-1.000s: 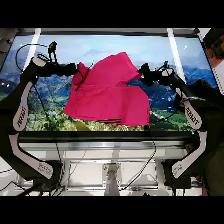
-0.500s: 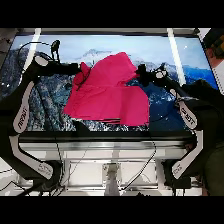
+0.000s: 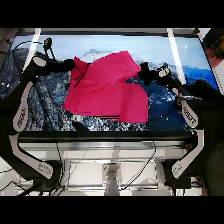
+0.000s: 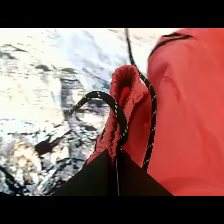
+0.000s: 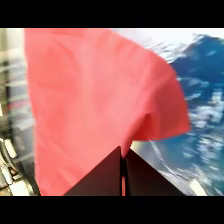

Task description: Fold the clothes and pants, and hang the long-sleeved shirts on hangers.

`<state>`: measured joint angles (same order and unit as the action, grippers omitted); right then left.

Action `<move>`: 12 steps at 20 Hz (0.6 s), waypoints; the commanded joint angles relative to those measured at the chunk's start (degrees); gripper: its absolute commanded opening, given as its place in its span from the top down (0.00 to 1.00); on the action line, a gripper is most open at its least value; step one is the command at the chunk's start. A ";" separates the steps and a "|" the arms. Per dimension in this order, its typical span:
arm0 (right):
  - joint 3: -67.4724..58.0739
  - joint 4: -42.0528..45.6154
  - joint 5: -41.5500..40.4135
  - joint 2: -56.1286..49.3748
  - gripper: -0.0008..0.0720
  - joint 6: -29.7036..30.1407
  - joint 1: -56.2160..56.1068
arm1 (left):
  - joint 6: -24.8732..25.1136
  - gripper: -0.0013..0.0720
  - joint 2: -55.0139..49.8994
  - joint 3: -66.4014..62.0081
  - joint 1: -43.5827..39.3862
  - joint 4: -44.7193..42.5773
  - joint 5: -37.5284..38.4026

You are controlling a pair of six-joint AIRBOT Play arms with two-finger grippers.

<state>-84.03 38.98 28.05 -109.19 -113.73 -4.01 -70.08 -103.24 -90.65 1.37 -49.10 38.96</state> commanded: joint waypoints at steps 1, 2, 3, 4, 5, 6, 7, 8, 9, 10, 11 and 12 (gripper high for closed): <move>-0.42 13.09 12.07 0.50 0.98 -12.22 1.36 | -7.08 0.97 -1.46 0.04 0.57 -7.98 -0.52; -0.42 18.29 13.75 0.87 0.98 -16.37 1.01 | -8.72 0.97 -1.92 0.09 0.37 -10.34 0.17; -0.42 22.91 15.13 1.36 0.98 -20.24 0.59 | -9.84 0.97 -2.29 0.11 0.02 -11.63 0.55; -0.44 26.01 16.20 1.77 0.98 -23.58 0.33 | -10.75 0.97 -2.62 0.11 0.00 -12.46 0.59; -0.42 27.21 17.20 2.03 0.98 -25.00 0.15 | -10.75 0.97 -2.75 0.11 -0.20 -12.41 0.55; -0.44 27.63 17.73 2.10 0.98 -25.64 0.15 | -10.75 0.97 -2.82 0.11 -0.24 -12.37 0.55; -0.44 27.45 17.99 2.10 0.98 -25.66 -0.02 | -10.75 0.97 -2.82 0.11 -0.33 -12.41 0.52; -0.44 27.45 18.25 2.10 0.98 -25.77 -0.22 | -10.75 0.97 -2.82 0.11 -0.33 -12.41 0.55; -0.44 27.47 18.49 2.10 0.98 -26.62 -0.37 | -11.10 0.97 -2.82 0.11 -0.33 -12.41 0.57; -0.44 27.45 18.45 2.10 0.98 -27.34 -0.37 | -12.15 0.97 -2.82 0.11 -0.33 -12.41 0.61; -0.44 27.45 18.47 2.14 0.98 -28.50 -0.37 | -13.05 0.97 -2.82 0.11 -0.31 -12.44 0.72; -0.44 27.41 18.53 2.25 0.98 -28.79 -0.37 | -13.55 0.97 -2.82 0.11 -0.24 -12.44 0.72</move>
<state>-84.42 64.84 45.36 -107.13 -139.26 -4.25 -81.38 -105.95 -90.56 1.10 -60.88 39.51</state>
